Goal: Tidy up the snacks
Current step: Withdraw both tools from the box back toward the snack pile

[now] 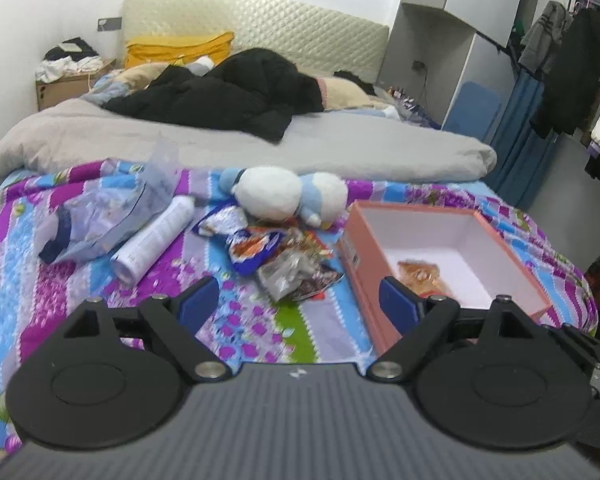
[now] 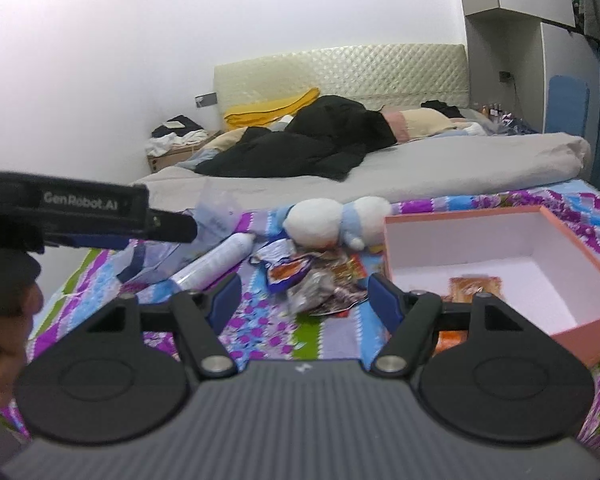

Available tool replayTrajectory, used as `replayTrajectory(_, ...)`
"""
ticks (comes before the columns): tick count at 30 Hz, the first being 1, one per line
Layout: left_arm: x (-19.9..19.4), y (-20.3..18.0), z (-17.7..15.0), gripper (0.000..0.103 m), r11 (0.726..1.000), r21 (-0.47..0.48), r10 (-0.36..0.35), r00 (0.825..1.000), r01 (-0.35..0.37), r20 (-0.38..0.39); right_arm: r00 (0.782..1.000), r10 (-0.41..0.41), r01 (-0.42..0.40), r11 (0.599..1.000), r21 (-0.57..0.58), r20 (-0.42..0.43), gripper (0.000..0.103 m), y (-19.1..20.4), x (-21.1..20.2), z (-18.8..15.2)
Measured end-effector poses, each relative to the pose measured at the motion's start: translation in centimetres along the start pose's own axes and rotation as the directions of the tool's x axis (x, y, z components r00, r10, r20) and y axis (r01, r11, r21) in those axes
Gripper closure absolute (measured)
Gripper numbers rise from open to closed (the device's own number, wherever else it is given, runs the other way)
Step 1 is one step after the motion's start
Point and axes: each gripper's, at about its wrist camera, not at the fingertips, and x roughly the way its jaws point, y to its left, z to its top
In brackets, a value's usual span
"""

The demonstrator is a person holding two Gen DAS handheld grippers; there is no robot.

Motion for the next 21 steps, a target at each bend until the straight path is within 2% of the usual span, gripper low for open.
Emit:
replayTrajectory(13, 1.6, 4.5, -5.7, 0.013, 0.996, -0.091, -0.005, 0.999, 0.002, -0.038, 0.998, 0.042, -0.040, 0.997, 0.059, -0.038, 0.031, 2.2, 1.2, -5.3)
replayTrajectory(17, 2.8, 6.3, -7.3, 0.013, 0.993, -0.115, -0.010, 0.999, 0.004, -0.045, 0.998, 0.050, -0.045, 0.995, 0.089, -0.047, 0.031, 2.8, 2.3, -7.1)
replayTrajectory(21, 5.4, 8.5, -7.9, 0.013, 0.990, -0.141, 0.014, 0.996, -0.027, -0.090, 0.995, 0.070, -0.060, 0.990, 0.131, -0.076, 0.032, 3.2, 4.3, -8.3)
